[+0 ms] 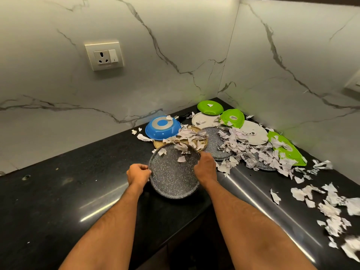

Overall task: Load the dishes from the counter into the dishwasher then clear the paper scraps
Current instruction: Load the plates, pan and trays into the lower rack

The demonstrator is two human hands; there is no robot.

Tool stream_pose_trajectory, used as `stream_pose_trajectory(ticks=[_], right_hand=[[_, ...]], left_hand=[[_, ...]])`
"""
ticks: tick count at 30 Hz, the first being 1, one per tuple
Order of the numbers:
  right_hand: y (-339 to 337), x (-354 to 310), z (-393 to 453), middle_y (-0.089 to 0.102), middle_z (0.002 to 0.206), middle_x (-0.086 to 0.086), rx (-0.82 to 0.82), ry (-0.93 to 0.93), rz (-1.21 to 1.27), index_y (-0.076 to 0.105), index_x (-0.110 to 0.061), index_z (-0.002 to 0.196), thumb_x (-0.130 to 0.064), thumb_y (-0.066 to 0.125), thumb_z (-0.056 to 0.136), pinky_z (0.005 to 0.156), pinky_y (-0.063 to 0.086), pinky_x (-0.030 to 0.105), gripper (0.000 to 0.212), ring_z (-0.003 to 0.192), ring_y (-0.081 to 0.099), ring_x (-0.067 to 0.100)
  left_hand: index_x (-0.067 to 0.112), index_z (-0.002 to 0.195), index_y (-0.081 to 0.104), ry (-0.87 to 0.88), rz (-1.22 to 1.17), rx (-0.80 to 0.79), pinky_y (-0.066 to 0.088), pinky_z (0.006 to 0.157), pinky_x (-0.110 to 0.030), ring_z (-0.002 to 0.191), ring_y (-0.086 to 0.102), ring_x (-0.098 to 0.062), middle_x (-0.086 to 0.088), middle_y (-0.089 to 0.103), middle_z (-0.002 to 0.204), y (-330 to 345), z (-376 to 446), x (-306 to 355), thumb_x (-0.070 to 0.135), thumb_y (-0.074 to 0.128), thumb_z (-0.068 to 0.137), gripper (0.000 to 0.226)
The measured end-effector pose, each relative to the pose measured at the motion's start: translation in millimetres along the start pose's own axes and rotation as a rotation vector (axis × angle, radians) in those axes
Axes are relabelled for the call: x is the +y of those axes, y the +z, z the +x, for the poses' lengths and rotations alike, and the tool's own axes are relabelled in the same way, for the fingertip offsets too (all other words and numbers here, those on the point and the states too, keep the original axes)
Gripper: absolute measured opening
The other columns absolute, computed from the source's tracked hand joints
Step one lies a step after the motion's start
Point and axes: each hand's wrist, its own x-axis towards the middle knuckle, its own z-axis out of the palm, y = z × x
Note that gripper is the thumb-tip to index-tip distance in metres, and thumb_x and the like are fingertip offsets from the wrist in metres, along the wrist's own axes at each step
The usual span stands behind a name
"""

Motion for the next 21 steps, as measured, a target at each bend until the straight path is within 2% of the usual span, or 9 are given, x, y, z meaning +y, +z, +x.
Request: stream_pose_trajectory(ticks=[3, 6, 10, 15, 21], right_hand=[[-8.7, -4.9, 8.1, 0.062, 0.107, 0.012, 0.084, -0.023, 0.043, 0.062, -0.004, 0.115, 0.004, 0.059, 0.089, 0.082, 0.049, 0.031, 0.028, 0.097, 0.060, 0.025], [-15.8, -8.2, 11.8, 0.066, 0.102, 0.013, 0.163, -0.070, 0.082, 0.064, -0.003, 0.109, 0.010, 0.057, 0.087, 0.075, 0.043, 0.027, 0.026, 0.091, 0.061, 0.025], [-18.2, -9.8, 11.7, 0.066, 0.095, 0.012, 0.238, -0.119, 0.117, 0.064, -0.004, 0.100, 0.017, 0.056, 0.081, 0.071, 0.054, 0.037, 0.030, 0.084, 0.063, 0.025], [-15.7, -4.9, 7.7, 0.065, 0.089, 0.013, 0.209, -0.120, 0.076, 0.065, -0.004, 0.091, 0.021, 0.053, 0.076, 0.065, 0.041, 0.028, 0.031, 0.078, 0.060, 0.025], [-18.2, -0.7, -3.4, 0.062, 0.082, 0.008, 0.243, -0.144, 0.084, 0.061, -0.007, 0.087, 0.023, 0.055, 0.074, 0.060, 0.038, 0.027, 0.033, 0.071, 0.053, 0.018]], left_hand=[[0.013, 0.092, 0.076, 0.094, -0.019, 0.052, 0.056, 0.087, -0.033, 0.090, 0.067, -0.017, -0.002, 0.073, 0.090, -3.1, 3.4, 17.3, 0.002, 0.078, 0.079, 0.017], [0.013, 0.092, 0.073, 0.186, -0.036, 0.098, 0.053, 0.080, -0.028, 0.082, 0.063, -0.012, 0.001, 0.068, 0.085, -8.0, 1.5, 33.2, 0.000, 0.076, 0.083, 0.016], [0.014, 0.092, 0.072, 0.257, -0.052, 0.119, 0.052, 0.082, -0.029, 0.085, 0.063, -0.013, 0.002, 0.067, 0.085, -12.3, 1.2, 43.0, -0.001, 0.075, 0.083, 0.018], [0.013, 0.089, 0.071, 0.242, -0.001, 0.140, 0.050, 0.077, -0.029, 0.081, 0.060, -0.011, 0.002, 0.066, 0.083, -10.6, -5.0, 37.5, -0.003, 0.074, 0.082, 0.017], [0.011, 0.090, 0.072, 0.290, -0.038, 0.153, 0.042, 0.070, -0.021, 0.078, 0.057, -0.009, -0.001, 0.068, 0.085, -10.2, -13.3, 36.0, -0.006, 0.073, 0.082, 0.019]])
